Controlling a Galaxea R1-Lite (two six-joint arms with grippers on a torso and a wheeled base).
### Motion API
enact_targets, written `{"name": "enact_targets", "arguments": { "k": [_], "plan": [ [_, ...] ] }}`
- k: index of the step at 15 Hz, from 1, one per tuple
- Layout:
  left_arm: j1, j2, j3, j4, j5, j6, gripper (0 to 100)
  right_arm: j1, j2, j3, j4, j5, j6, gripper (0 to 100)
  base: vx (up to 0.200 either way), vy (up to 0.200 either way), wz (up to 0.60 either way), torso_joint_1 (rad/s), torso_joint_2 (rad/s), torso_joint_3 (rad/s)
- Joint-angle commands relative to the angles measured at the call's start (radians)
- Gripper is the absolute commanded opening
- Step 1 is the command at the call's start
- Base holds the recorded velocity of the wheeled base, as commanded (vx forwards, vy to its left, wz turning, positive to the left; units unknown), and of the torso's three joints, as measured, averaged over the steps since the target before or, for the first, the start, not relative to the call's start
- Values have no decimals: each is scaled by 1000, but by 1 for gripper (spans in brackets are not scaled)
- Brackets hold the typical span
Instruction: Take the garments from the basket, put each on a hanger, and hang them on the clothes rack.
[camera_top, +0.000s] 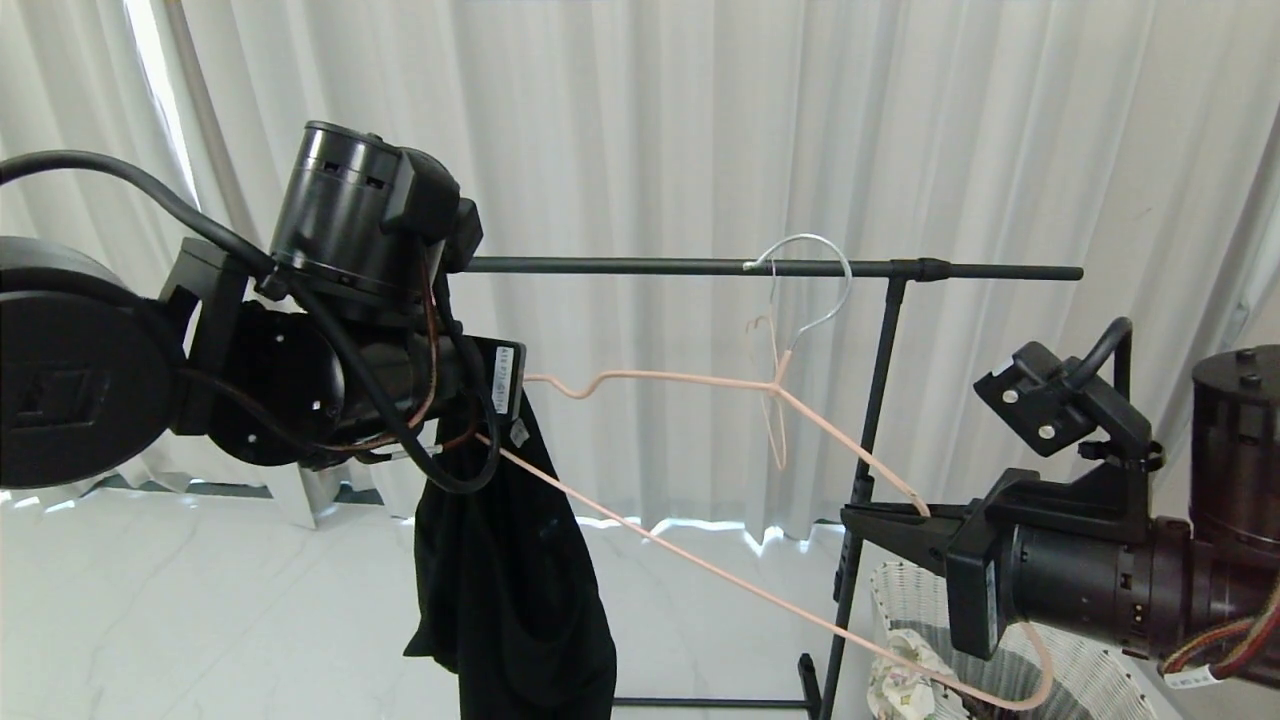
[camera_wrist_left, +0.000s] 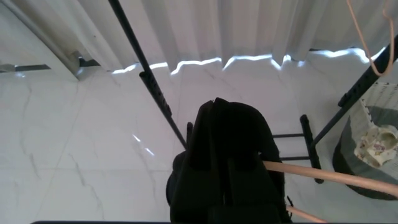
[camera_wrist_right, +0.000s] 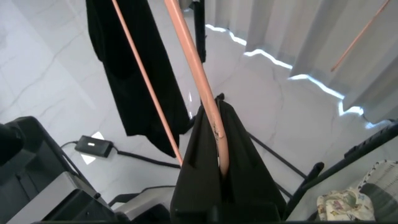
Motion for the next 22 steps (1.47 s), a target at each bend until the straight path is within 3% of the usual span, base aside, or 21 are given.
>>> {"name": "enact_targets", "arguments": {
  "k": [1, 8, 19, 22],
  "plan": [
    [-33, -8, -1, 0, -1, -1, 0, 5, 12, -2, -9, 1, -1, 0, 0, 0, 0, 0, 0, 0],
    [-123, -7, -39, -1, -5, -30, 0, 49, 74, -26, -53, 1, -1, 0, 0, 0, 0, 0, 0, 0],
    [-221, -7, -94, -3, -50, -37, 0, 144, 227, -153, -66, -4, 2, 0, 0, 0, 0, 0, 0, 0],
    [-235, -8, -99, -1, -50, -37, 0, 147, 264, -155, -109, -38, 22, 0, 0, 0, 0, 0, 0, 0]
  ]
}}
